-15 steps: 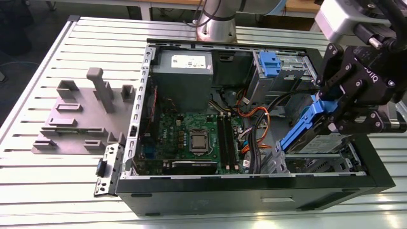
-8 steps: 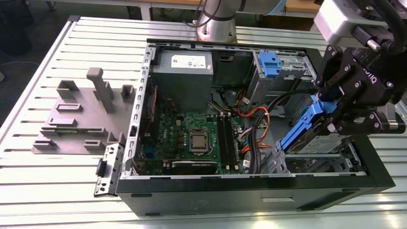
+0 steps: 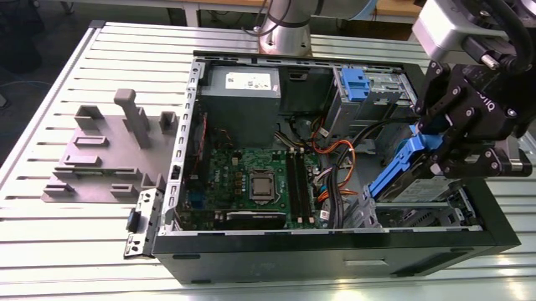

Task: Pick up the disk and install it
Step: 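Insert the disk into the insertion slot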

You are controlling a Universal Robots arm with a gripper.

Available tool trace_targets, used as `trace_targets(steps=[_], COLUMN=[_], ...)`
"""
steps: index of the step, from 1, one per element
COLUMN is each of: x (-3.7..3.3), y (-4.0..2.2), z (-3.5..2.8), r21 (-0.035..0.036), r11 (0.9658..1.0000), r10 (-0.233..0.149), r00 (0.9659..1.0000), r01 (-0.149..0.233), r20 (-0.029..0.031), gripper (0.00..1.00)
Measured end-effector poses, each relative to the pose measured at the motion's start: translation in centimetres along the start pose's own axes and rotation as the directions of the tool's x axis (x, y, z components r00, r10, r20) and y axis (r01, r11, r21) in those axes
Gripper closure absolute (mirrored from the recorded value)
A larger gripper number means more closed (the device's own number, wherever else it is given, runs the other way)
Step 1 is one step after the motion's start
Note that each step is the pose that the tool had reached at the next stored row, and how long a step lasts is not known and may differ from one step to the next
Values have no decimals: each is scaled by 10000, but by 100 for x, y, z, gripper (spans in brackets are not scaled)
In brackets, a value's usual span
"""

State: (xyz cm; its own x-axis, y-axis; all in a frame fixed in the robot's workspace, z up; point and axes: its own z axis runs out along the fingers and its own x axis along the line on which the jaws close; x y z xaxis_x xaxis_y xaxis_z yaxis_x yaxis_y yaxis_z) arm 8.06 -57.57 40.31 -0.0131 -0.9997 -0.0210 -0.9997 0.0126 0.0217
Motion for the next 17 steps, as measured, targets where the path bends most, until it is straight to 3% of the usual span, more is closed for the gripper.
trace_targets(steps=[17], x=[1], y=[-1], z=[34], r21=[0], r11=[10000], r10=[0], r00=[10000], r01=[0], r20=[0], gripper=[64])
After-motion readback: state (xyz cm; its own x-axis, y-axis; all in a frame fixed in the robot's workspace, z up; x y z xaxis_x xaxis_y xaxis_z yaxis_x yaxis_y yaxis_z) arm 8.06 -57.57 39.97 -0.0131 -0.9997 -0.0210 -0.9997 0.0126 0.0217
